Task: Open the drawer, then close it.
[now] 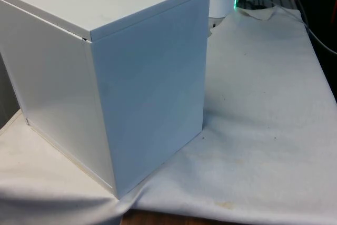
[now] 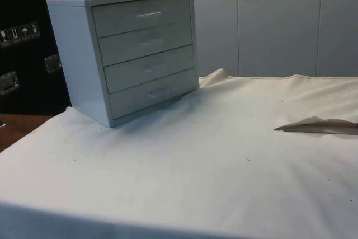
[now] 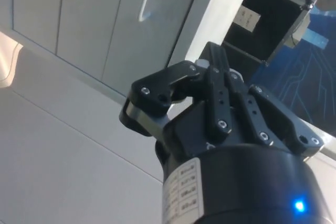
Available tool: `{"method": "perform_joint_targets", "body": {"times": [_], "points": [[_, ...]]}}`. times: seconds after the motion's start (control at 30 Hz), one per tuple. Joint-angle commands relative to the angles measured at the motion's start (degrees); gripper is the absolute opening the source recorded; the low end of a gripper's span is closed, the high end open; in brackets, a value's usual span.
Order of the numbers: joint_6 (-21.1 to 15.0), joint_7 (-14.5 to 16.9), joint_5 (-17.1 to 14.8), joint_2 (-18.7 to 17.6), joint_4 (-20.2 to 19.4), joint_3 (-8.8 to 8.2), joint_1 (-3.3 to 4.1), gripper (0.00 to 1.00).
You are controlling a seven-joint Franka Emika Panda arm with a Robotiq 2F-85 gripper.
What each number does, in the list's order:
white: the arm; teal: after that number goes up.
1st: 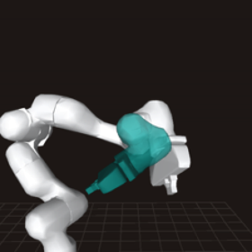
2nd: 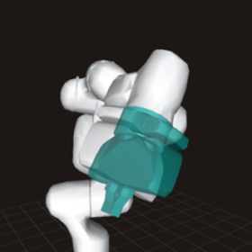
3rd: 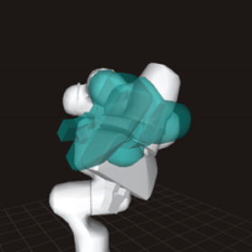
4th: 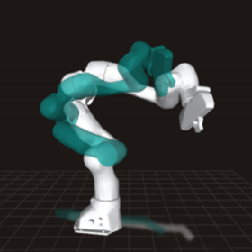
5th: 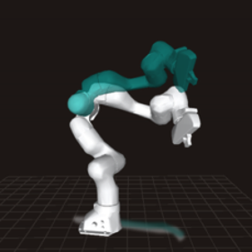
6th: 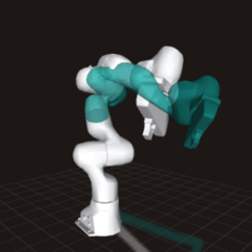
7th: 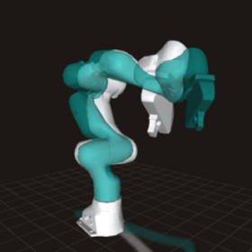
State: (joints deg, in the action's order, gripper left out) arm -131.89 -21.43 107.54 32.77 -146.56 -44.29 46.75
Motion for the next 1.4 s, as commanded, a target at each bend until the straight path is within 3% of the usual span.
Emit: {"method": "perform_joint_targets", "body": {"times": [0.0, 0.33, 0.37, 0.5, 0.73, 0.87, 0.9, 0.97, 1.0, 1.17, 1.23, 1.37], "points": [[0.86, 0.06, -0.34, 0.86, -0.63, 0.80, -0.23, 0.00], [3.90, -1.26, -0.46, 4.87, -3.15, 3.55, -0.23, 0.00], [3.44, -1.38, -0.06, 4.53, -2.86, 3.04, 0.00, 0.00], [5.16, -2.12, -0.40, 6.65, -4.35, 4.70, -0.17, 0.00], [5.44, -2.18, -0.23, 6.53, -4.30, 4.53, 0.11, 0.00], [5.39, -2.18, -0.23, 6.13, -4.13, 4.53, 0.17, 0.19], [5.33, -2.23, -0.23, 6.02, -4.07, 4.53, 0.17, 0.29], [5.44, -2.41, -0.06, 6.19, -4.24, 4.64, 0.00, 0.40], [5.33, -2.23, -0.23, 5.96, -4.01, 4.53, 0.17, 0.40], [5.33, -2.23, -0.23, 5.90, -4.01, 4.47, 0.17, 0.66], [5.33, -2.23, -0.23, 5.90, -4.01, 4.47, 0.17, 0.84], [5.39, -2.29, -0.17, 6.02, -4.13, 4.53, 0.11, 0.99]]}}
